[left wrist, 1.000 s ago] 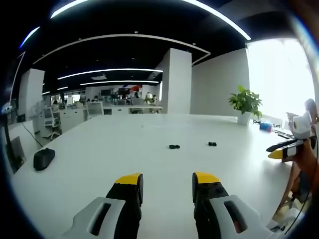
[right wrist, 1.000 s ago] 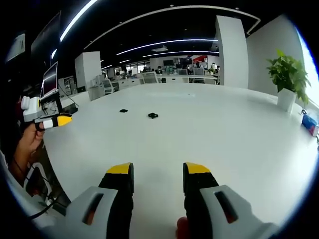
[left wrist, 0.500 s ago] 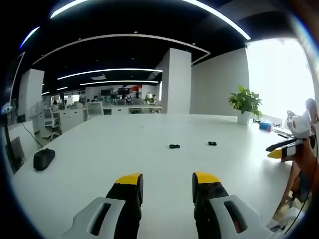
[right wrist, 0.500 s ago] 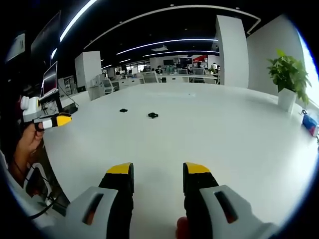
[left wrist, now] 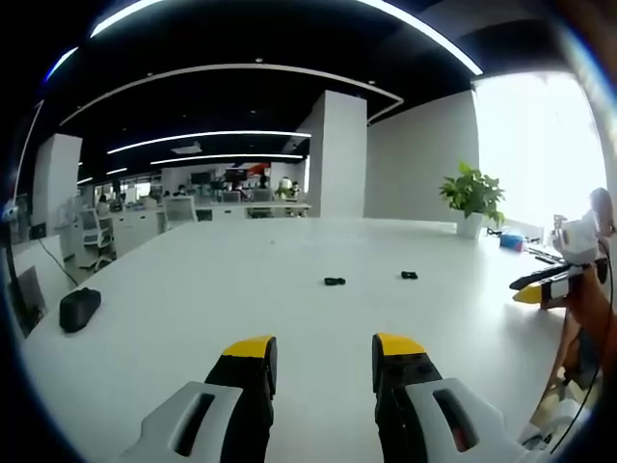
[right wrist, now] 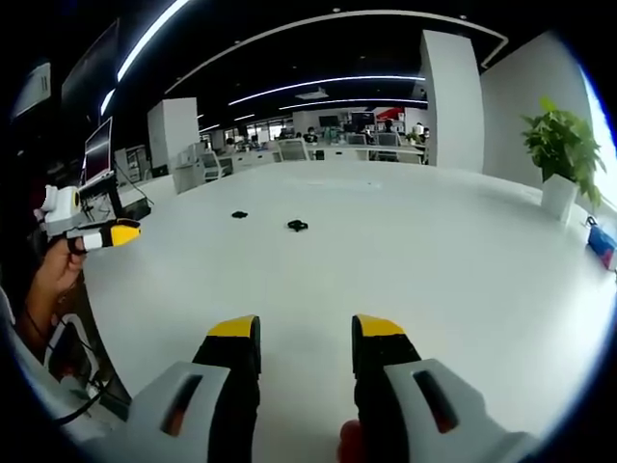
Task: Snap the two parts of the plastic buckle together until the buckle closes and remains connected.
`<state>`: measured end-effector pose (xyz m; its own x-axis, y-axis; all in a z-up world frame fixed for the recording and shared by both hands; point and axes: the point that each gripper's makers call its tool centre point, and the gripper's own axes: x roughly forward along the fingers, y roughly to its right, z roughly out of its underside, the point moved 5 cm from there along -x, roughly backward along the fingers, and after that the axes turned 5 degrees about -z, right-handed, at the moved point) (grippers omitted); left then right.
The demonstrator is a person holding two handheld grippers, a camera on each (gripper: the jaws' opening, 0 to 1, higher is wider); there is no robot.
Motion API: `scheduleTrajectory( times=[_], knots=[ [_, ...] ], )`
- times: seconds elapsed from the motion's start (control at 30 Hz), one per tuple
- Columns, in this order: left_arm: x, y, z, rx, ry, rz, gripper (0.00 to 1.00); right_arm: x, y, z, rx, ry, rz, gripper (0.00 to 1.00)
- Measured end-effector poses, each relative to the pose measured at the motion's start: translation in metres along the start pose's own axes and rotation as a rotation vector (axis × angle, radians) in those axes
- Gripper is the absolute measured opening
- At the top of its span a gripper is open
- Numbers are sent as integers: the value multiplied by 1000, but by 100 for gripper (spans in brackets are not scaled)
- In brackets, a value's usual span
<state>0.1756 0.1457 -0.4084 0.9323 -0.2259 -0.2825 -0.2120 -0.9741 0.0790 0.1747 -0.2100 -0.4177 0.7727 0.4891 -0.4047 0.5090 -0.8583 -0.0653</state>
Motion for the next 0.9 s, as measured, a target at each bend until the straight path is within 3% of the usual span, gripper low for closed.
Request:
scheduleTrajectory(
  times=[0.9],
  knots=[
    [11, 9, -2, 23, -16, 43, 40, 15, 1, -5, -30, -15, -28, 36]
  ],
)
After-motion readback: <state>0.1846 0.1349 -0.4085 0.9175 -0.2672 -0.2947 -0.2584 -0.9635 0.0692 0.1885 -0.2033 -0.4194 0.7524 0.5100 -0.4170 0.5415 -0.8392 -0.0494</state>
